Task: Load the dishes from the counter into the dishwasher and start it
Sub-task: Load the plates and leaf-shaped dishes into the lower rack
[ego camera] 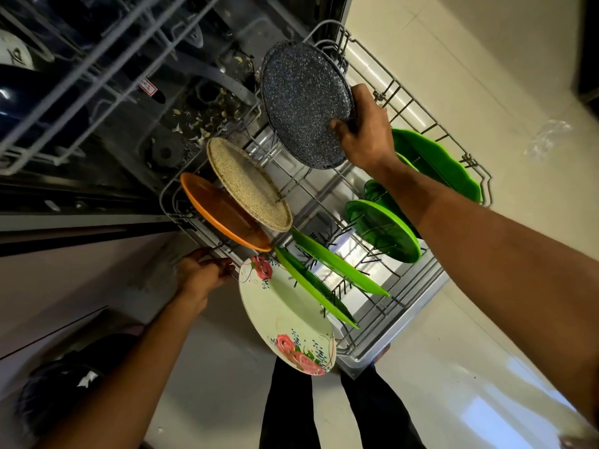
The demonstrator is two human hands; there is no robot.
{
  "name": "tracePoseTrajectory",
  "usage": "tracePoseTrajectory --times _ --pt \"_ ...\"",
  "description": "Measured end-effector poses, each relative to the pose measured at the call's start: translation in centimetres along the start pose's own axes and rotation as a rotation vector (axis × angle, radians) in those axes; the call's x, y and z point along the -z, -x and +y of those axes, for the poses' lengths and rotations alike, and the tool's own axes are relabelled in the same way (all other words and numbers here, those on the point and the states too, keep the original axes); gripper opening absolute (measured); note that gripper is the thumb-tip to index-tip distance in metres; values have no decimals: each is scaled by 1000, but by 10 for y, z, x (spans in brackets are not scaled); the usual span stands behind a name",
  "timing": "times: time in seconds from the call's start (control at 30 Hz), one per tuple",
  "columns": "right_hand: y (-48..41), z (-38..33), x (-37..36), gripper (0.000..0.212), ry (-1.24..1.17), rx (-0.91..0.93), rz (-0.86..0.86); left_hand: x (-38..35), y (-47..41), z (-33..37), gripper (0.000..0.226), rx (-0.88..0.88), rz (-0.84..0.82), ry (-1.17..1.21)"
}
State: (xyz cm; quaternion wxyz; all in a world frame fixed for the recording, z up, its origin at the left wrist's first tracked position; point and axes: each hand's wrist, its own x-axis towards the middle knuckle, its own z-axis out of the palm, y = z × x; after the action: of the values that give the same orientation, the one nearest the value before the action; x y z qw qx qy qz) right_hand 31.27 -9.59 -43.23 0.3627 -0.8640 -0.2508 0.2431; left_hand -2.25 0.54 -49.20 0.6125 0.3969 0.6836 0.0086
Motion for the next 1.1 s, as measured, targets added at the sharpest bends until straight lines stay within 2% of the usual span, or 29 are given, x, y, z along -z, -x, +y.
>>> tracePoseTrajectory --times 0.3,0.47,0.63,0.77,1.1 --pt "1 1 25 22 -123 88 87 -3 6 6 41 12 0 -1" --pt "-1 12 31 23 -268 20 126 -1 6 5 40 13 -3 -7" --pt "9 21 16 32 -256 -33 65 -1 4 4 37 14 -2 -31" --pt "7 19 7 26 -287 -61 87 1 2 5 39 22 -9 -45" --pt "-1 16 12 27 -236 0 82 -4 8 8 38 11 -8 -25"
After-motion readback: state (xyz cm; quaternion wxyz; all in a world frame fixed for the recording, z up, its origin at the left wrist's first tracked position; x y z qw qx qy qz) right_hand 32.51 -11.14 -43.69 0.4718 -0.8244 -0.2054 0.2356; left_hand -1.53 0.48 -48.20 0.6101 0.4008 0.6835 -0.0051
